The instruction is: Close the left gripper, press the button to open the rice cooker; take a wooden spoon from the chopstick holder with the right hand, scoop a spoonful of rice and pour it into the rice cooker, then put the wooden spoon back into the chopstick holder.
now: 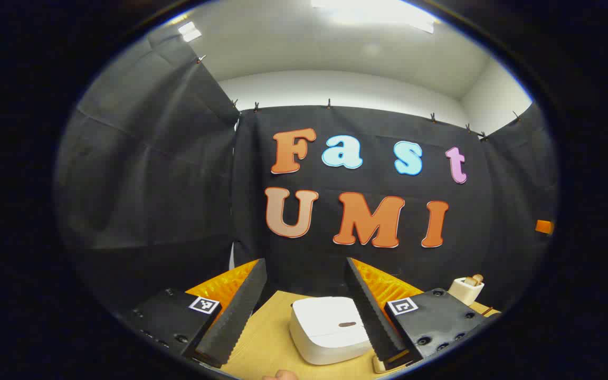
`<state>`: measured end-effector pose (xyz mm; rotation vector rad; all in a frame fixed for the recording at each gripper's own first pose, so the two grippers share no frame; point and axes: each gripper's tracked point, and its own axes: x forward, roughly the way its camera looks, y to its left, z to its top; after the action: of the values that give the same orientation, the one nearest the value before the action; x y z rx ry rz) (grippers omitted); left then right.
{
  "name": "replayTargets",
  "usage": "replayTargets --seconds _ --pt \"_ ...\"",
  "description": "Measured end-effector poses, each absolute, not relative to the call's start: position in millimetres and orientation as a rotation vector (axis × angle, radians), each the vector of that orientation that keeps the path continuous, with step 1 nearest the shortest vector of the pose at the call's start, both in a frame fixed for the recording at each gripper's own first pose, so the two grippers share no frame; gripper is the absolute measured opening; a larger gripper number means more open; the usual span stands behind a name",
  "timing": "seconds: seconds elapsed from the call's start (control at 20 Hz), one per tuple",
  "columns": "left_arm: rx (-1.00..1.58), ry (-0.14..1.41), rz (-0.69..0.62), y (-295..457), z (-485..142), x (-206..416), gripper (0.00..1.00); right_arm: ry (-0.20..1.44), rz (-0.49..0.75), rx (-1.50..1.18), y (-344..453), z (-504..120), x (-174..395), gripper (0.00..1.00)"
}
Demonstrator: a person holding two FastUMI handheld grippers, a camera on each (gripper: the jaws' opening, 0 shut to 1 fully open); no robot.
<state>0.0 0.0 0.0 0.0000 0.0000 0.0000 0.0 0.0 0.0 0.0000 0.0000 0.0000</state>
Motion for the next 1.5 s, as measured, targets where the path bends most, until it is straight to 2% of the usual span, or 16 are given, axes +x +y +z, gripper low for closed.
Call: replayTargets --seconds 0.2,0.25,0.6,0.8,1.15,1.2,1.35,1.4,1.45,1.5 --pt "0.003 0.032 -0.046 -19.9 -3.1 17.4 1.00 0.069 -0.011 -0.007 -2.4 -18.8 20.3 1.00" --pt "-0.014 0.045 -0.067 -29.5 -2.4 21.6 1.00 0.079 -0.011 -0.006 -3.6 -20.1 23.2 0.94" --pt "-0.019 0.103 -0.135 -64.9 -13.4 30.2 1.00 0.065 -0.014 -0.027 -7.5 -13.2 26.6 0.94" --pt "0.047 0.076 -0.120 -66.0 -9.0 37.2 1.00 0.058 -0.020 -0.023 -10.5 -9.3 23.4 0.94" --pt "0.051 0.109 -0.180 -87.6 -22.5 50.8 1.00 0.074 -0.020 -0.045 -6.8 -19.1 29.5 0.94" --pt "0.059 0.112 -0.170 -86.5 -23.6 52.9 0.97 0.083 -0.016 -0.046 -5.6 -21.0 30.0 0.94" --pt "0.088 0.153 -0.142 -82.3 -28.8 50.0 0.50 0.086 0.003 -0.026 1.9 -20.7 33.5 0.94" --pt "0.086 0.154 -0.148 -83.7 -25.3 49.0 0.41 0.079 0.012 -0.020 5.9 -19.7 35.9 0.94" --pt "0.091 0.166 -0.162 -85.1 -26.6 47.4 0.22 0.077 0.016 -0.015 8.3 -20.1 36.0 0.94" --pt "0.105 0.171 -0.167 -83.4 -28.2 46.5 0.12 0.080 0.019 -0.014 9.6 -22.4 34.9 0.94"
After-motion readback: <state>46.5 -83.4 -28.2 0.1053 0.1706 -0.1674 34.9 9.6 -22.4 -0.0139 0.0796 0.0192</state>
